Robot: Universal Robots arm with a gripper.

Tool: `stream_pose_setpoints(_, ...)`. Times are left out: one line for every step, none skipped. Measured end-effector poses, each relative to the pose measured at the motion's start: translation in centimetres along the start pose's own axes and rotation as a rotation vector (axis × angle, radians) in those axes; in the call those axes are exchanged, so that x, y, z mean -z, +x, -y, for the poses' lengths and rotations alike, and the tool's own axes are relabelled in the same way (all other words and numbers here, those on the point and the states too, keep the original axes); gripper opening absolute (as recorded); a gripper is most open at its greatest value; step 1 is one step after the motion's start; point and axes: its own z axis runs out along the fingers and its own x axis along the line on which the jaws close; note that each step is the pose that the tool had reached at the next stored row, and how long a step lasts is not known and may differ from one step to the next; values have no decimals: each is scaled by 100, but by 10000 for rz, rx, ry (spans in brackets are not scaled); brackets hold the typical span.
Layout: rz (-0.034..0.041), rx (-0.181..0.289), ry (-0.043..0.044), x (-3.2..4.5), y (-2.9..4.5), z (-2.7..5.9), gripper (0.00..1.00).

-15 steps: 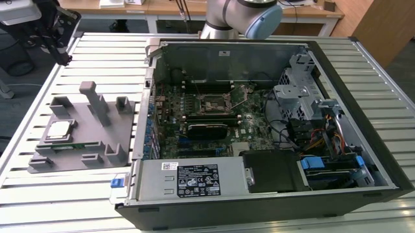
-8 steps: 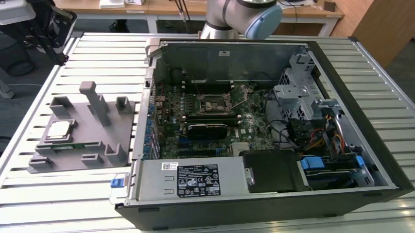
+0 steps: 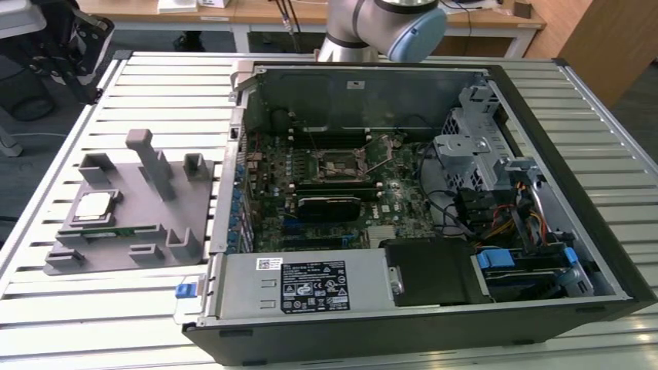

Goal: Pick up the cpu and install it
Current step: 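Reach for the cpu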

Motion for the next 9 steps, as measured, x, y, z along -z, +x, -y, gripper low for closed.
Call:
stream_pose_setpoints(0, 0, 0, 0, 9, 1, 11)
stream_pose_setpoints(0, 0, 0, 0, 18, 1, 11)
stream_pose_setpoints(0, 0, 0, 1, 28, 2, 11)
stream_pose_setpoints(0, 0, 0, 1, 37, 3, 11)
stream_pose_setpoints(0, 0, 0, 1, 46, 3, 11)
stream_pose_setpoints(0, 0, 0, 1, 55, 4, 11)
stream_pose_setpoints(1, 0, 0, 1, 64, 5, 11)
stream_pose_setpoints(0, 0, 0, 2, 73, 6, 11)
stream_pose_setpoints(0, 0, 0, 2, 82, 6, 11)
